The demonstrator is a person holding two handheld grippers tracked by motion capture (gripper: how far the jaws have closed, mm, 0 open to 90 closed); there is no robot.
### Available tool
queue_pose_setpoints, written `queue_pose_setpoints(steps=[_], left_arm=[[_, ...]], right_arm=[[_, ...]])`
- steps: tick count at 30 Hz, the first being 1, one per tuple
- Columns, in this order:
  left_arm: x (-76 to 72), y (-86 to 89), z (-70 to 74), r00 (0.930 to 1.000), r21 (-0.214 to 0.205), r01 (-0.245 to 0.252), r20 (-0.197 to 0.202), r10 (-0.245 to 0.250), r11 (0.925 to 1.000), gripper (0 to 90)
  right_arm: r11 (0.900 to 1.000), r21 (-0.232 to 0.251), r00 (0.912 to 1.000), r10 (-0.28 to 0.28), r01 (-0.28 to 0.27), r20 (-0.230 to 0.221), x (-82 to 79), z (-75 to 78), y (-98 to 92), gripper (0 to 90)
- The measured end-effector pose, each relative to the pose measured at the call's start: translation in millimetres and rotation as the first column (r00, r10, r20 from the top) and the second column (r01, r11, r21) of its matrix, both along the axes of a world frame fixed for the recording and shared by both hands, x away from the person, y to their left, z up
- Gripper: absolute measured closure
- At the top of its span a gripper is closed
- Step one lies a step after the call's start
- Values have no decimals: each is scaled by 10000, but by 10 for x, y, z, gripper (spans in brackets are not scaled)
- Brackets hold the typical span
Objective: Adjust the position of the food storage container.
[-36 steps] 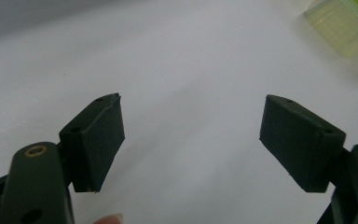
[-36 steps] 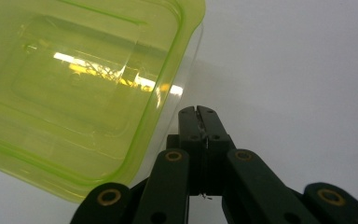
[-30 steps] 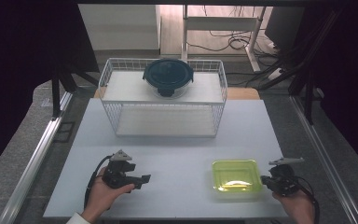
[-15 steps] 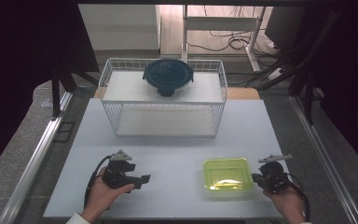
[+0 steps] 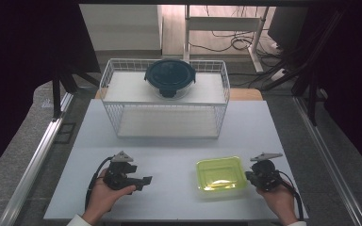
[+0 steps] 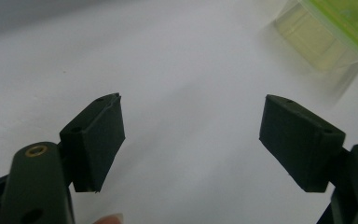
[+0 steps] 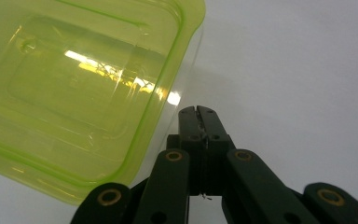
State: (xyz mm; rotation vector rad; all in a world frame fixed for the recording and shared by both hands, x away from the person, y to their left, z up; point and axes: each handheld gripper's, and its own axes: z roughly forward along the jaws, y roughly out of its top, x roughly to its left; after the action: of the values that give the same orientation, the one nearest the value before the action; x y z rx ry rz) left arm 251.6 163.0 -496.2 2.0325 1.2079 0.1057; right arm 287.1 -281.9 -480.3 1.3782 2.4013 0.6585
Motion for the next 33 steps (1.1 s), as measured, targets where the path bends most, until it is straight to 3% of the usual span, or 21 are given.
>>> queue_pose_setpoints(steps=[11, 19, 33], left_arm=[[7, 27, 1, 10000, -77, -78, 5, 78, 9999, 213], [13, 46, 4, 9999, -81, -109, -6, 109, 9999, 213], [23, 113, 13, 9995, -216, -330, 21, 331, 9992, 214]], right_arm=[[9982, -83, 9981, 603, -602, 103, 41, -5, 325, 889], [9919, -57, 9919, 1269, -1269, 55, 57, -24, 669, 888], [9820, -18, 9820, 1890, -1890, -38, 86, -81, 1059, 888]])
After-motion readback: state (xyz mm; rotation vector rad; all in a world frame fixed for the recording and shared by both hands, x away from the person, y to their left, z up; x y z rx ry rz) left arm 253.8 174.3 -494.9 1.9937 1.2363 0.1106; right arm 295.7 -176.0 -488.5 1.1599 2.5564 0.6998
